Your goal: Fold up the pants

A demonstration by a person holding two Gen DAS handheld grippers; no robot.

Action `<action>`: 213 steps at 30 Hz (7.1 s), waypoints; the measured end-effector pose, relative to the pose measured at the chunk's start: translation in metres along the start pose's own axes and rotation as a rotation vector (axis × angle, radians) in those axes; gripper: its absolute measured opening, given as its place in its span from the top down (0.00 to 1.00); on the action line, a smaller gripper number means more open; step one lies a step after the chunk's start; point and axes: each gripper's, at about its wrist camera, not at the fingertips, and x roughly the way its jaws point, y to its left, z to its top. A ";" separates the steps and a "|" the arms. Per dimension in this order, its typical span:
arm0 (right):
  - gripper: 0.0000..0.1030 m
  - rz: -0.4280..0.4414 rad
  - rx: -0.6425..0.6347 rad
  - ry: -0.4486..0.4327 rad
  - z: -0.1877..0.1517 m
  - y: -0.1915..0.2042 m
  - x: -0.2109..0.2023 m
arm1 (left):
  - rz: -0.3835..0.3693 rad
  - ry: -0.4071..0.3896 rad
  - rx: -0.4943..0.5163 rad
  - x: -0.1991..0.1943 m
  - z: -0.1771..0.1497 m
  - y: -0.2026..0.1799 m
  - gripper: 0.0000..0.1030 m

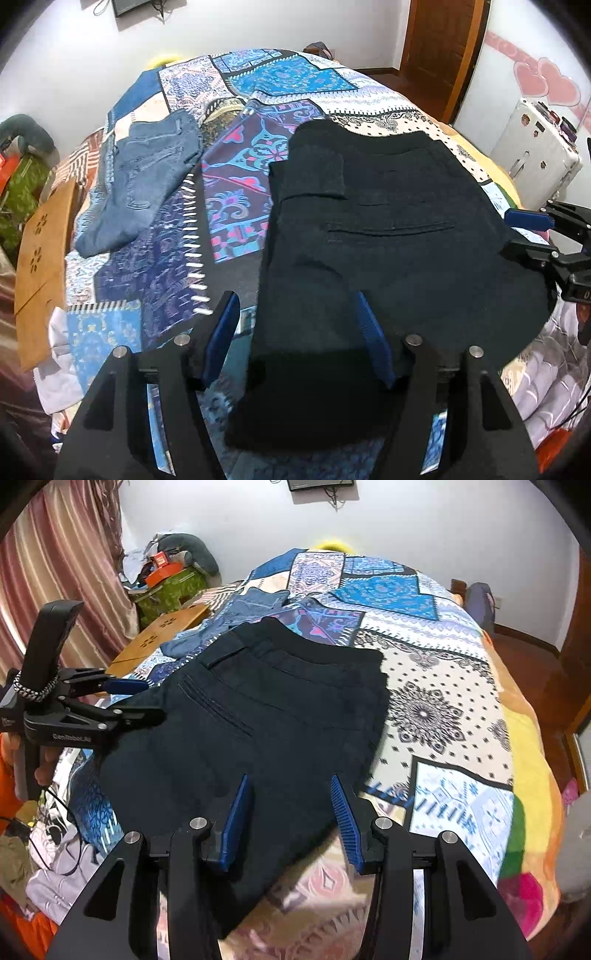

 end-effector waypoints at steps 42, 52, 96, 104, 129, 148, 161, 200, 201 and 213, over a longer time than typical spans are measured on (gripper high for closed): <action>0.58 0.298 0.332 0.102 0.032 -0.059 0.070 | -0.338 0.188 -0.102 0.089 0.088 0.006 0.39; 0.77 0.249 0.197 0.021 0.051 -0.036 0.043 | -0.235 0.066 -0.043 0.050 0.082 -0.001 0.72; 0.79 0.360 -0.167 -0.227 0.285 0.121 0.131 | 0.055 -0.289 -0.361 -0.016 0.135 0.274 0.74; 0.79 0.353 -0.092 -0.104 0.298 0.099 0.221 | -0.003 -0.176 -0.440 0.089 0.140 0.317 0.74; 0.57 0.104 -0.211 0.036 0.270 0.083 0.221 | 0.179 -0.131 -0.417 0.064 0.106 0.292 0.59; 0.57 0.194 -0.288 -0.533 0.201 0.170 -0.044 | 0.336 -0.666 -0.263 -0.218 0.022 0.134 0.57; 0.38 0.164 -0.259 -0.654 0.141 0.194 -0.085 | 0.333 -0.780 -0.301 -0.254 -0.041 0.099 0.20; 0.01 0.075 -0.223 -0.698 0.122 0.203 -0.099 | 0.356 -0.828 -0.291 -0.261 -0.061 0.078 0.00; 0.01 0.074 -0.222 -0.698 0.122 0.203 -0.099 | 0.355 -0.828 -0.291 -0.261 -0.061 0.078 0.00; 0.01 0.071 -0.208 -0.692 0.121 0.199 -0.102 | 0.347 -0.825 -0.283 -0.262 -0.059 0.074 0.00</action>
